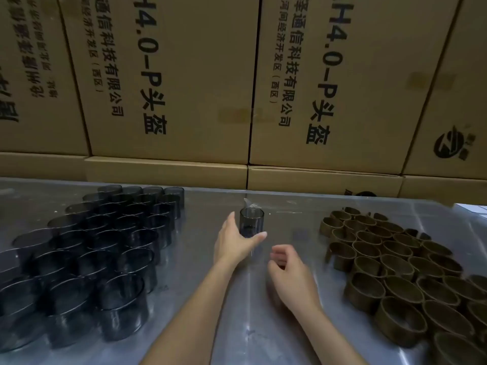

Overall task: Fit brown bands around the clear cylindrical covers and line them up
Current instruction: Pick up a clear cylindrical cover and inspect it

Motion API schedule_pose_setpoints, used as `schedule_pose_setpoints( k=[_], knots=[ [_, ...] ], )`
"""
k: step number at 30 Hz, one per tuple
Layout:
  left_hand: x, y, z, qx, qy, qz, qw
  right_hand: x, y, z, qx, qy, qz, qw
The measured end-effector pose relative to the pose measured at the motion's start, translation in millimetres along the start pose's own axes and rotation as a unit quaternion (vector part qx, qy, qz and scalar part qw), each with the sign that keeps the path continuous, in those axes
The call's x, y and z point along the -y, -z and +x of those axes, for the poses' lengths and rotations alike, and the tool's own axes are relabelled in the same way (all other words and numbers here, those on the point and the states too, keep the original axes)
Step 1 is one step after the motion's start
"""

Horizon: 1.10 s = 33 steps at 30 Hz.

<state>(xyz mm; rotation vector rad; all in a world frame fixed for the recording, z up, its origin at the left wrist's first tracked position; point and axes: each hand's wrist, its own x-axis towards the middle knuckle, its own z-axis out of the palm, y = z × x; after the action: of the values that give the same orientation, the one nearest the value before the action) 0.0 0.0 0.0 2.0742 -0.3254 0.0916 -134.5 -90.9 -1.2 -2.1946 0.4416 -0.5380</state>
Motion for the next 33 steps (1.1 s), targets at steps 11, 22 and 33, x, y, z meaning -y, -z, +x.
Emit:
schedule_pose_setpoints(
  k=[11, 22, 33],
  knots=[
    [-7, 5, -11, -0.022, -0.016, -0.007, 1.000, 3, 2, 2, -0.016, -0.013, 0.050, 0.999],
    [0, 39, -94, 0.040, -0.112, -0.223, 0.968, -3, 6, 0, 0.149, 0.087, 0.132, 0.976],
    [-16, 47, -104, 0.130, -0.040, -0.325, 0.936, -2, 9, 3, 0.090, 0.156, 0.157, 0.971]
  ],
)
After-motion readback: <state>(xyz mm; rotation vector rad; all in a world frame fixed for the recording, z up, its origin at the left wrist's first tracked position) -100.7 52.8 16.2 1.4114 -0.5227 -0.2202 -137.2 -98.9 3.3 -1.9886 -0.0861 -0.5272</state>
